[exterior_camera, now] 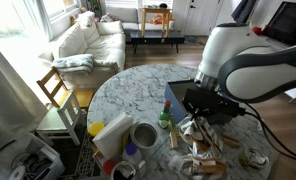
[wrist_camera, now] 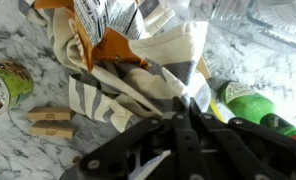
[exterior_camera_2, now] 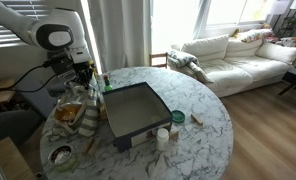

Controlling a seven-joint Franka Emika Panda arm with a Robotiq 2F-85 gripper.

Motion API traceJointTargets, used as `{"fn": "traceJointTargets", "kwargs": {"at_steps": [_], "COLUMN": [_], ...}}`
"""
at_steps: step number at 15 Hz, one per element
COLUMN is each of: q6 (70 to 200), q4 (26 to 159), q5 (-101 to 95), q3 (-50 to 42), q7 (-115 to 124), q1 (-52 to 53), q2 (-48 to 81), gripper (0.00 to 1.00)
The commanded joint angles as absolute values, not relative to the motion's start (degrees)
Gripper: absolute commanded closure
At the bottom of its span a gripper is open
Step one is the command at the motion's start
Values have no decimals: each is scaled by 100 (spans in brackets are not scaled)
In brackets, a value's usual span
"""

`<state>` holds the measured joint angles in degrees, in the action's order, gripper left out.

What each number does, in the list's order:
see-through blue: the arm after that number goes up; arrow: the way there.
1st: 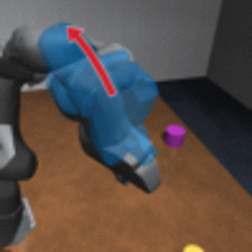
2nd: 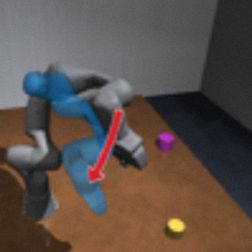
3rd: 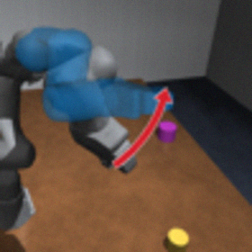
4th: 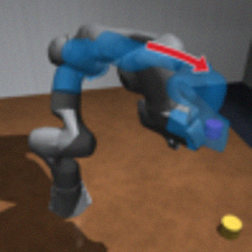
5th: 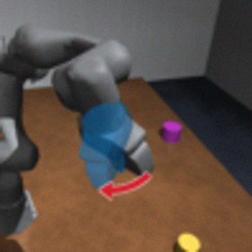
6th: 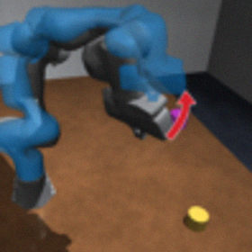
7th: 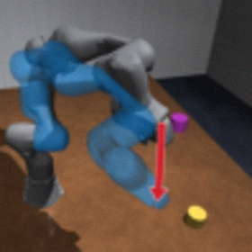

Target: Wrap the Cheetos packet in the striped cloth then put them in the box

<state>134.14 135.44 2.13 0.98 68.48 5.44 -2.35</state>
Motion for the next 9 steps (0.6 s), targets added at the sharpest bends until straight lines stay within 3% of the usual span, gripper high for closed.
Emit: {"fn": "traceJointTargets", "kwargs": {"at_steps": [1,9], "q6": [13327,12938], "q4": [13718,13754], "q5": [452,970], "q3": [137,128], "q7": [6668,6408], "q1": [362,232], "q2": [-641,-948], "gripper": [96,99]}}
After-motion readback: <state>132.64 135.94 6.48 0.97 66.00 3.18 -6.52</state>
